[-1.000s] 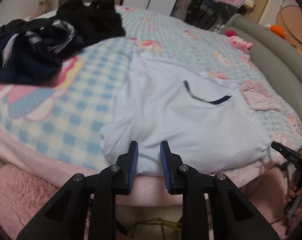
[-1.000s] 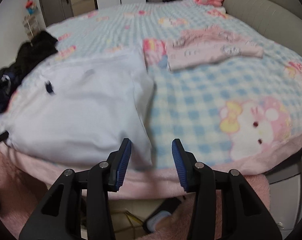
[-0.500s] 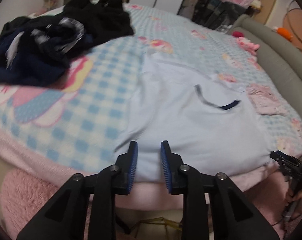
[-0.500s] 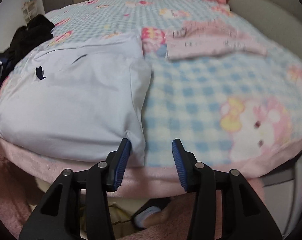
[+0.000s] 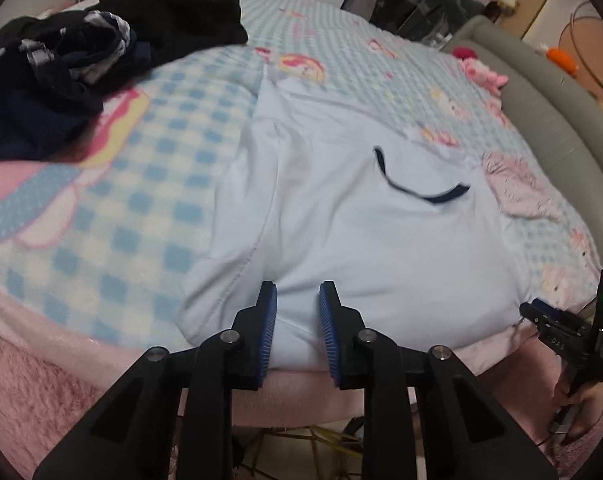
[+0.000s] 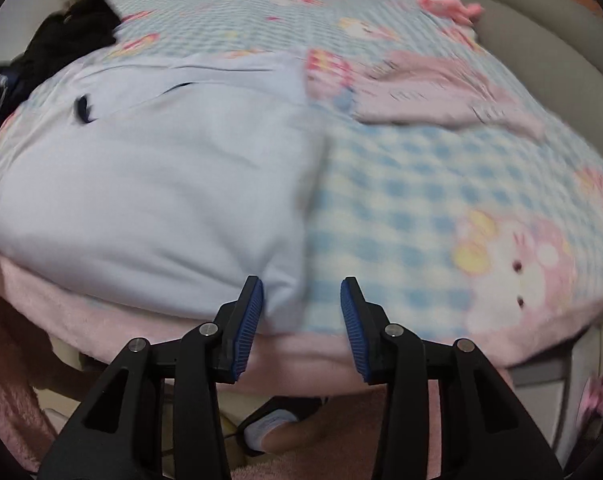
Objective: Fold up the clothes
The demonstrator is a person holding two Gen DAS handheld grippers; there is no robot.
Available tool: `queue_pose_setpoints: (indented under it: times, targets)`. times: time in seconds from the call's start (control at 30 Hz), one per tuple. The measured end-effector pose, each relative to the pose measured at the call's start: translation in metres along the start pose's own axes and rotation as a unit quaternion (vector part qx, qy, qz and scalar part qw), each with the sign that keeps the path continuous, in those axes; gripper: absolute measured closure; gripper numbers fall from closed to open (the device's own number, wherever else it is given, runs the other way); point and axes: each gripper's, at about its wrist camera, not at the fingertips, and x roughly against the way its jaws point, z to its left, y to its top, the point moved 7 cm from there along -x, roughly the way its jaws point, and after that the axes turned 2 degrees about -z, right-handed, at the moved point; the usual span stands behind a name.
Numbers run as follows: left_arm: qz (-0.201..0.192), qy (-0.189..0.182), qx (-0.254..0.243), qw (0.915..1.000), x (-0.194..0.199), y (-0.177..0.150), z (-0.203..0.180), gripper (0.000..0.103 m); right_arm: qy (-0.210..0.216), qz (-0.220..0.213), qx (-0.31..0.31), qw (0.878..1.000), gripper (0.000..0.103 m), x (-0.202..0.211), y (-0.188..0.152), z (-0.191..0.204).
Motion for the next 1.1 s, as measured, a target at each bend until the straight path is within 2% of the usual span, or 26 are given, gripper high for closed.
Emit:
queue_pose_setpoints:
  times: [0.07,0.13,0.2,0.3,0.33,0.4,0.43,0.53,0.6,0.67,0.73,0.77,0.83,0.93,1.0,1.1]
  targets:
    - [-0.015,-0.004,-0.027,0.9995,0.004,0.012,-0.012,0.076,0.023,-0.015,-0.028,0.999,0.061,0.010,0.011,-0.005]
    - [-0.030,-0.024,-0.047,0.9982,0.003,0.029,-0.030,0.073,0.038,-0.049,-0.010,0.998,0.061,0.022,0.031,0.006]
    - [-0.026,-0.056,-0.060,0.9963,-0.009,0.042,-0.050,0.070,0.073,-0.068,0.009,0.995,0.061,0.027,0.055,0.031]
    - [0.011,-0.075,-0.086,0.9935,-0.046,0.049,-0.080,0.070,0.128,-0.066,0.032,0.989,0.061,0.017,0.083,0.073]
    - [0.025,-0.079,-0.094,0.9921,-0.058,0.049,-0.088,0.070,0.140,-0.053,0.041,0.988,0.061,0.004,0.090,0.087]
    - [0.054,-0.058,-0.107,0.9911,-0.086,0.048,-0.091,0.070,0.156,-0.027,0.056,0.986,0.061,-0.020,0.097,0.112]
    - [0.066,-0.039,-0.112,0.9907,-0.099,0.048,-0.089,0.070,0.156,-0.014,0.063,0.986,0.061,-0.032,0.096,0.120]
    - [0.045,0.021,-0.106,0.9932,-0.111,0.059,-0.066,0.071,0.128,-0.001,0.075,0.989,0.062,-0.067,0.099,0.119]
    - [0.020,0.054,-0.075,0.9955,-0.104,0.070,-0.043,0.073,0.109,-0.015,0.052,0.992,0.062,-0.071,0.102,0.105]
    - [0.002,0.050,-0.036,0.9981,-0.093,0.074,-0.028,0.073,0.079,-0.033,0.032,0.996,0.066,-0.069,0.104,0.086]
    - [-0.020,0.064,-0.025,0.9974,-0.077,0.074,-0.021,0.073,0.052,-0.048,0.003,0.997,0.067,-0.064,0.105,0.065]
    - [-0.029,0.059,-0.025,0.9975,-0.068,0.071,-0.021,0.072,0.055,-0.052,-0.020,0.997,0.067,-0.060,0.106,0.051]
    - [-0.037,0.020,-0.019,0.9989,-0.052,0.062,-0.027,0.070,0.069,-0.055,-0.053,0.995,0.065,-0.052,0.103,0.035]
    - [-0.023,-0.061,-0.025,0.9976,-0.045,0.041,-0.054,0.063,0.101,-0.047,-0.055,0.992,0.064,-0.041,0.088,0.040]
    - [-0.011,-0.066,-0.053,0.9964,-0.057,0.037,-0.070,0.062,0.120,-0.033,-0.029,0.992,0.064,-0.041,0.079,0.056]
    - [0.022,-0.025,-0.070,0.9970,-0.083,0.042,-0.073,0.062,0.108,-0.034,-0.013,0.994,0.064,-0.041,0.073,0.065]
